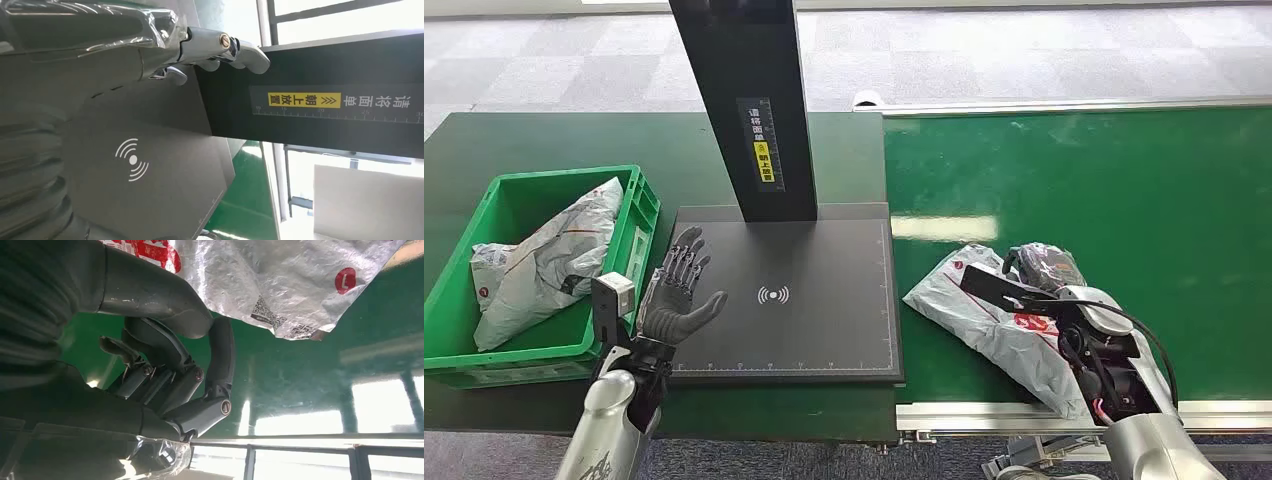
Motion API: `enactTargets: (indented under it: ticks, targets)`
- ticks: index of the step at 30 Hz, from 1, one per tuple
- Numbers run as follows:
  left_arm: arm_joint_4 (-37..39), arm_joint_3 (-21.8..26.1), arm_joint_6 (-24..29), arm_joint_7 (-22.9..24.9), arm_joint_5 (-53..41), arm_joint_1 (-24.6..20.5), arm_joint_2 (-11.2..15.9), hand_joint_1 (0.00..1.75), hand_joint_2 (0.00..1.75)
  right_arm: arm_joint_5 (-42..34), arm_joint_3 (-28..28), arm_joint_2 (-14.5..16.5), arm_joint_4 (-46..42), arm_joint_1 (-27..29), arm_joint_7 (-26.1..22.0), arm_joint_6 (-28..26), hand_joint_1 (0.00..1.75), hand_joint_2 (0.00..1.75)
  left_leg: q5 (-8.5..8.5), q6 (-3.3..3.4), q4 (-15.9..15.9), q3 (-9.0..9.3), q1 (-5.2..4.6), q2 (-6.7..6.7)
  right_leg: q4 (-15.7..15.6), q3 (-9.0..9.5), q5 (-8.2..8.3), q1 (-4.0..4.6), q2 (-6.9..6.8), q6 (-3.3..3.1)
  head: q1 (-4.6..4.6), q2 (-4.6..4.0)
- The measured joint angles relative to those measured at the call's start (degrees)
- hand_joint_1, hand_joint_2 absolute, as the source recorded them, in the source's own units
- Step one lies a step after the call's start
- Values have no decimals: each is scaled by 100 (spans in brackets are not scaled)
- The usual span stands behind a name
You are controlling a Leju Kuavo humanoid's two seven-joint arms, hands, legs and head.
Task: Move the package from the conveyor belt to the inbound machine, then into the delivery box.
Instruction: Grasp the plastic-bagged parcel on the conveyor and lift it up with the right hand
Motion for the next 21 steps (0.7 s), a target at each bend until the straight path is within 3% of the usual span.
enactTargets:
  ticks: [3,8,14,21]
  targets:
    - [0,0,0,0,11,1,0,0,175,15,1,-9,2,-1,144,116,0,175,0,0,0,1,0,0,0,0,0,0,0,0,1,0]
    - [171,-13,-9,-4,-1,-152,-2,0,175,196,110,-77,294,-11,572,902,0,175,0,0,0,-2,0,-3,0,0,0,0,-2,0,2,0]
    - [640,-101,6,-97,-31,-524,-8,0,175,450,556,-34,934,-168,421,1314,0,175,0,0,0,4,0,1,0,2,0,0,0,0,0,0]
    - [910,-162,9,-134,-29,-657,-11,0,175,536,942,28,1300,-459,163,1587,0,175,0,0,0,9,0,1,0,7,0,1,0,0,1,0]
